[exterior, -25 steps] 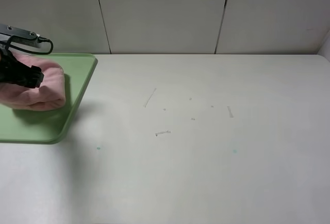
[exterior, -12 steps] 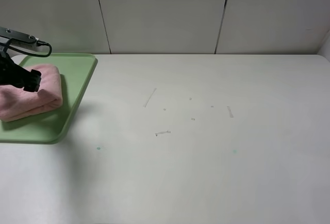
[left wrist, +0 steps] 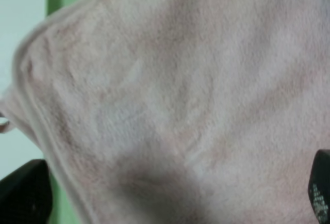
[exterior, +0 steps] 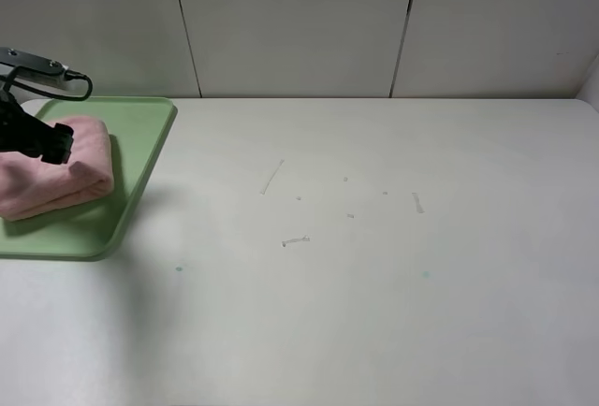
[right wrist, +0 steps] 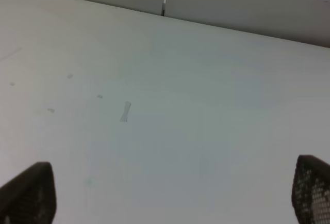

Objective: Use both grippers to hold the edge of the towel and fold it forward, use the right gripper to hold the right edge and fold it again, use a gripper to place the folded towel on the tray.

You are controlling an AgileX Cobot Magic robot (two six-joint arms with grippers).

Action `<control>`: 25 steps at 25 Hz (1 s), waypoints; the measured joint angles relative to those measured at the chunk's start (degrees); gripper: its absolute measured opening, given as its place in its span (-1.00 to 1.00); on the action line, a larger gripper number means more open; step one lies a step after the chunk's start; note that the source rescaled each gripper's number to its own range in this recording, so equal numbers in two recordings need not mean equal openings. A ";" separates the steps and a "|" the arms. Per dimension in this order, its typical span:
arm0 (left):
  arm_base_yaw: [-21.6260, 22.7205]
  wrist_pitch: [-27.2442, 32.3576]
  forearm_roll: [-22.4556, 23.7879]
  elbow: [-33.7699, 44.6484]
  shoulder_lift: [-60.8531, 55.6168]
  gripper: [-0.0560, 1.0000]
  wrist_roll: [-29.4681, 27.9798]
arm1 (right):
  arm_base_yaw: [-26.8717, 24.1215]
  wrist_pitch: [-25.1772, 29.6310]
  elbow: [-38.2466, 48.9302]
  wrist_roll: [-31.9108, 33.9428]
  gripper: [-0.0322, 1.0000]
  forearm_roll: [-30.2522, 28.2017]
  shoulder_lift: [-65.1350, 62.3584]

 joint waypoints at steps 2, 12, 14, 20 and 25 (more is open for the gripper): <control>0.00 0.06 0.00 0.00 -1.72 0.99 0.00 | 0.00 0.00 0.00 0.00 1.00 0.00 0.00; -2.93 5.89 -1.46 0.02 -12.43 1.00 -0.20 | 0.00 0.00 0.00 0.00 1.00 0.00 0.00; -4.39 9.52 -3.94 0.02 -14.46 1.00 -0.20 | 0.00 0.00 0.00 0.00 1.00 0.00 0.00; -10.14 23.41 -11.57 0.06 -20.95 1.00 -0.20 | 0.00 0.00 0.00 0.00 1.00 0.00 0.00; -14.25 31.22 -17.27 2.49 -29.41 1.00 -0.20 | 0.00 0.00 0.00 0.00 1.00 0.00 0.00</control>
